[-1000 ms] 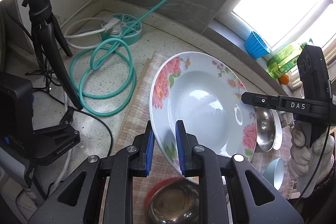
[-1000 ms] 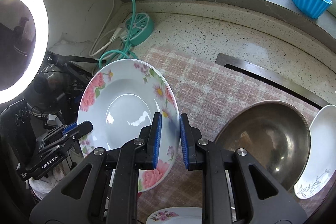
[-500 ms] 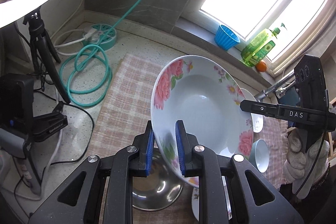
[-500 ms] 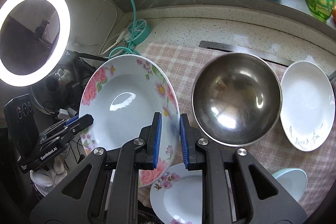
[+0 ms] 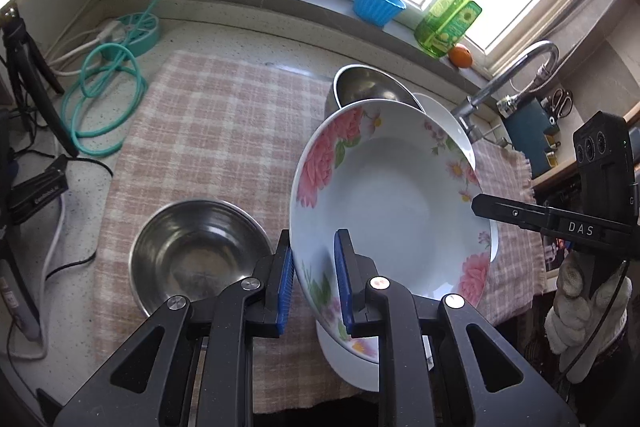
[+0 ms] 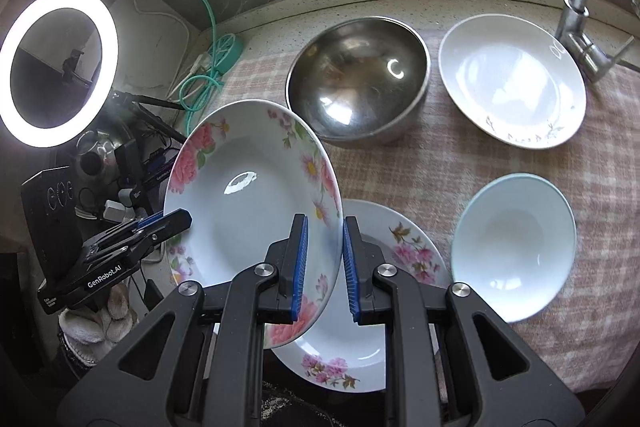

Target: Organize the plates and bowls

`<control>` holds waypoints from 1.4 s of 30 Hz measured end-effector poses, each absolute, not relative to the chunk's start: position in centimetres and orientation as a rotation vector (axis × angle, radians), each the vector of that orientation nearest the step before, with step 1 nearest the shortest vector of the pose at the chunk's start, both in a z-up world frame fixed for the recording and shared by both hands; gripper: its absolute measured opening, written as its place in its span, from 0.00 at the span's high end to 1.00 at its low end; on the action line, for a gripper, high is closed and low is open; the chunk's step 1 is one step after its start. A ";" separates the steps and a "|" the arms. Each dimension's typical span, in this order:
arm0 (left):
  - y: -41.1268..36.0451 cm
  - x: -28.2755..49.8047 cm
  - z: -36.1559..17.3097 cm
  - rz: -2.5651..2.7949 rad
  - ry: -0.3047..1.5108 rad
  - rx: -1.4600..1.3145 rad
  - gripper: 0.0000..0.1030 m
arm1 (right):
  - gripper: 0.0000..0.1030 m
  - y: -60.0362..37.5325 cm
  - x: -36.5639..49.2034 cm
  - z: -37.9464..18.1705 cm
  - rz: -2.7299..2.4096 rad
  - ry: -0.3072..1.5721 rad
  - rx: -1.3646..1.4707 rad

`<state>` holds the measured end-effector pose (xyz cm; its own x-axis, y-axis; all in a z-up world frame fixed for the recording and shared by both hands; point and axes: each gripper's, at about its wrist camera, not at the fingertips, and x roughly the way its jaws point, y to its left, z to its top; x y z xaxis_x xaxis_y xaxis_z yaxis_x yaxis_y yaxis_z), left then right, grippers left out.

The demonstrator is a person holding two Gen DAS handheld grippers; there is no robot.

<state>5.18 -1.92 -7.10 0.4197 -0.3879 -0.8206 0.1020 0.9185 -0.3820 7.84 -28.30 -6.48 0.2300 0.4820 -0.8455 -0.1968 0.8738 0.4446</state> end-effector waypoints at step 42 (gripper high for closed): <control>-9.7 3.5 -13.2 -0.371 1.262 -0.033 0.83 | 0.83 -33.1 1.5 -15.2 0.333 1.433 0.312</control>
<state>3.50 -9.66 -13.21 0.2526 -0.2908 -0.9228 0.2549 0.9401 -0.2265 1.48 -33.09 -15.16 0.1070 0.4056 -0.9078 -0.0368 0.9140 0.4041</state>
